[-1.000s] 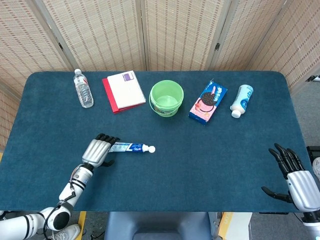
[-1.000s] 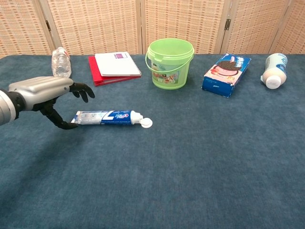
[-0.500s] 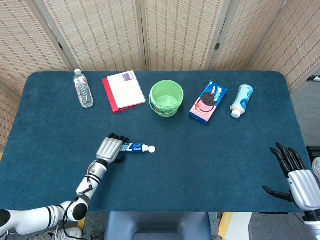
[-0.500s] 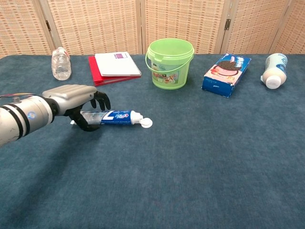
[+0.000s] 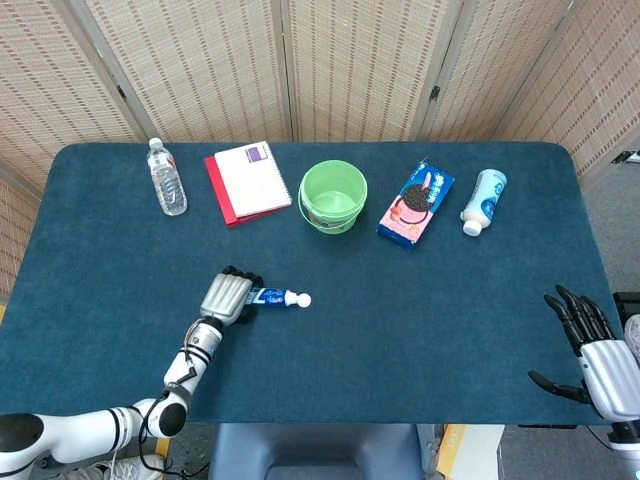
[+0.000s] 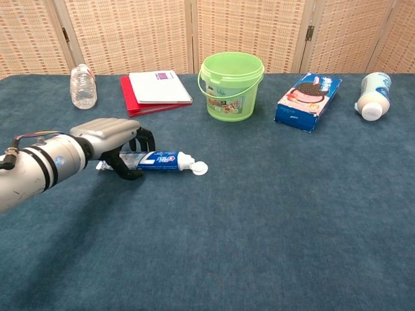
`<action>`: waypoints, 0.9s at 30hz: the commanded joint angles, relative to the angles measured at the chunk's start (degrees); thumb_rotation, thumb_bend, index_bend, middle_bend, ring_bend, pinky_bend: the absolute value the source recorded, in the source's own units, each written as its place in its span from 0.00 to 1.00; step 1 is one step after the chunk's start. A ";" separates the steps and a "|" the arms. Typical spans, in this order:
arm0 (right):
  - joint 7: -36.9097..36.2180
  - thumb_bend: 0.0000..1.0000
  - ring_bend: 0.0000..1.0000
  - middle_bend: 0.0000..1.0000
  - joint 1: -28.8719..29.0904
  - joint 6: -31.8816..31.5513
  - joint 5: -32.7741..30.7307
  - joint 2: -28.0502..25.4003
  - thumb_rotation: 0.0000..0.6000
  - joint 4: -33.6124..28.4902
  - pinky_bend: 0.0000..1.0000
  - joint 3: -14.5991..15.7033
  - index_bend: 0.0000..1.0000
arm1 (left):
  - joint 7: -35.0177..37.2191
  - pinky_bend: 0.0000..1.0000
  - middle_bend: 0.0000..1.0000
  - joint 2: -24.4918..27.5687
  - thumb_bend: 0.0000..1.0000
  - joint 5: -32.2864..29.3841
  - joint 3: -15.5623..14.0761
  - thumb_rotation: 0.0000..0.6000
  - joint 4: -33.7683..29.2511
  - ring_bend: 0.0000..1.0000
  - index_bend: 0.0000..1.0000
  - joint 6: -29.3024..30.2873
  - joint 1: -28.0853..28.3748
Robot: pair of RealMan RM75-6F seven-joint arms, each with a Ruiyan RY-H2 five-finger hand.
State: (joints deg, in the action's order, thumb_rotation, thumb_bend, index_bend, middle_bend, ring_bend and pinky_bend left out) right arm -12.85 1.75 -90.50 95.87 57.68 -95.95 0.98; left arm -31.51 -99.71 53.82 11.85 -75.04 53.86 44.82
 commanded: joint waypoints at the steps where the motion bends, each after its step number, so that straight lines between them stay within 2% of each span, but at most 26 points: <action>1: -0.10 0.00 0.00 0.00 -0.12 -0.20 -0.08 -0.02 1.00 0.04 0.00 -0.05 0.00 | 1.43 0.24 0.40 -0.93 0.36 1.03 0.02 1.00 1.61 0.36 0.39 0.16 0.31; 15: -0.32 0.00 0.00 0.00 -0.37 -0.68 0.15 0.04 1.00 0.19 0.00 -0.14 0.00 | 4.06 0.26 0.47 -1.31 0.36 4.27 -1.13 1.00 5.25 0.41 0.49 0.03 0.61; 20: -0.27 0.00 0.00 0.00 -0.26 -0.69 0.45 -0.01 1.00 0.06 0.00 -0.17 0.00 | 7.47 0.37 0.55 -0.73 0.36 8.90 -2.15 1.00 6.50 0.48 0.58 1.48 0.13; 27: 0.08 0.00 0.00 0.00 0.77 0.03 1.56 0.01 1.00 -0.43 0.00 -0.40 0.00 | 15.32 0.52 0.64 2.70 0.41 17.00 -3.76 1.00 6.19 0.56 0.62 4.02 -0.99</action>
State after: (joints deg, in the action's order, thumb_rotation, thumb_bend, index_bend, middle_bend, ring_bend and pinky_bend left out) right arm -12.83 2.40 -90.57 97.31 57.67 -96.31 0.62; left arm -18.15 -98.30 68.83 8.77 -68.68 56.86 44.29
